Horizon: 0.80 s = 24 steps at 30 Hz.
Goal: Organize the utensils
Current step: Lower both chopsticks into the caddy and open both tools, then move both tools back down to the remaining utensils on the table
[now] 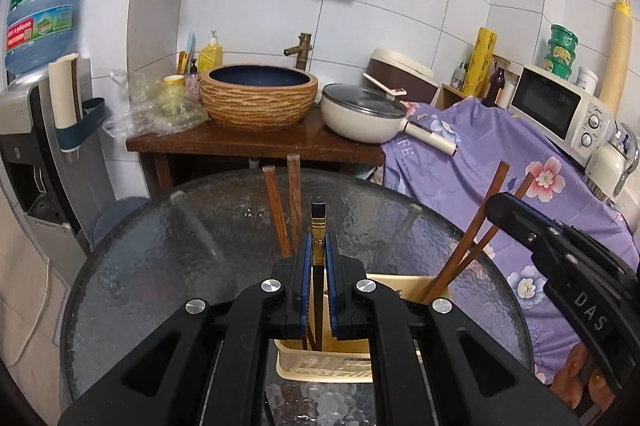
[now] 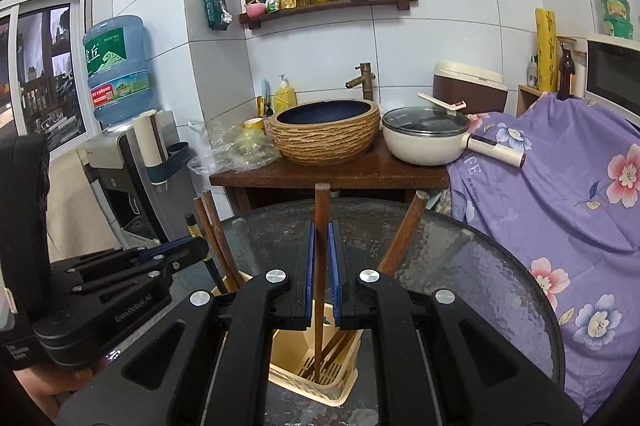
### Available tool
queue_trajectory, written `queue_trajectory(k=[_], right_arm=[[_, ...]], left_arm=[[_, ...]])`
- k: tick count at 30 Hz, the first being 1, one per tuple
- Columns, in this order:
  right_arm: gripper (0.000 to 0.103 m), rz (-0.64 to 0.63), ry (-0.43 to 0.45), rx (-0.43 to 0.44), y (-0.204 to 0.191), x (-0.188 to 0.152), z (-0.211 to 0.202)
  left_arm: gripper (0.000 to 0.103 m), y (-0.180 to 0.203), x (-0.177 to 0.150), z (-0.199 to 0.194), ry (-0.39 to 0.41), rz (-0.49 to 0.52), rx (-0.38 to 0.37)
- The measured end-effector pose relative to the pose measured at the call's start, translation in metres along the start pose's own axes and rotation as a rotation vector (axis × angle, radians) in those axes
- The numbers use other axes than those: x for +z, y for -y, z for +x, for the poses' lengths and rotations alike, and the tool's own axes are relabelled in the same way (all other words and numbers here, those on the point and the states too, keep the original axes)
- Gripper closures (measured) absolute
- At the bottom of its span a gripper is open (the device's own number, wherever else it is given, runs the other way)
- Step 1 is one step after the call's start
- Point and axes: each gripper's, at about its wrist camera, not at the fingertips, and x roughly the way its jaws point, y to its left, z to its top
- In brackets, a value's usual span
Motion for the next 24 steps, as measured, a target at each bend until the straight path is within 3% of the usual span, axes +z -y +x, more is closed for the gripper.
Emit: queue_trajectory(k=[7, 8, 9, 11, 12, 13, 14, 16, 17, 18, 24], right_arm=[[0.095, 0.004, 0.006, -0.012, 0.003, -0.004, 0.002], [0.095, 0.003, 0.009, -0.007, 0.003, -0.005, 0.001], [0.095, 0.004, 0.010, -0.003, 0.003, -0.006, -0.001], [0.094, 0.004, 0.021, -0.001, 0.004, -0.010, -0.008], [0.092, 0.002, 0.021, -0.002, 0.003, -0.014, -0.013], [0.084, 0.004, 0.017, -0.002, 0.003, -0.018, -0.018], [0.069, 0.009, 0.015, 0.006, 0.002, -0.024, -0.025], [0.048, 0.034, 0.025, 0.047, 0.003, -0.038, -0.041], [0.048, 0.041, 0.024, 0.054, 0.002, -0.047, -0.050], [0.048, 0.035, 0.007, 0.047, 0.001, -0.055, -0.054], [0.048, 0.016, -0.207, 0.015, -0.002, -0.122, -0.055]], left_arm=[[0.095, 0.002, -0.003, 0.002, -0.001, 0.011, -0.001], [0.083, 0.002, -0.003, 0.000, -0.004, 0.009, -0.008], [0.065, 0.001, -0.002, -0.005, 0.009, 0.005, -0.010], [0.053, 0.000, -0.004, -0.016, 0.047, 0.010, -0.003], [0.053, 0.000, -0.005, -0.021, 0.056, 0.017, -0.002], [0.052, -0.001, -0.009, -0.031, 0.065, 0.033, -0.004], [0.050, -0.001, -0.013, -0.036, 0.070, 0.040, -0.006], [0.039, -0.004, -0.028, -0.051, 0.082, 0.051, -0.016], [0.030, -0.006, -0.037, -0.057, 0.078, 0.058, -0.017], [0.028, -0.010, -0.050, -0.062, 0.069, 0.063, -0.012], [0.029, -0.040, -0.111, -0.054, -0.076, 0.014, 0.013]])
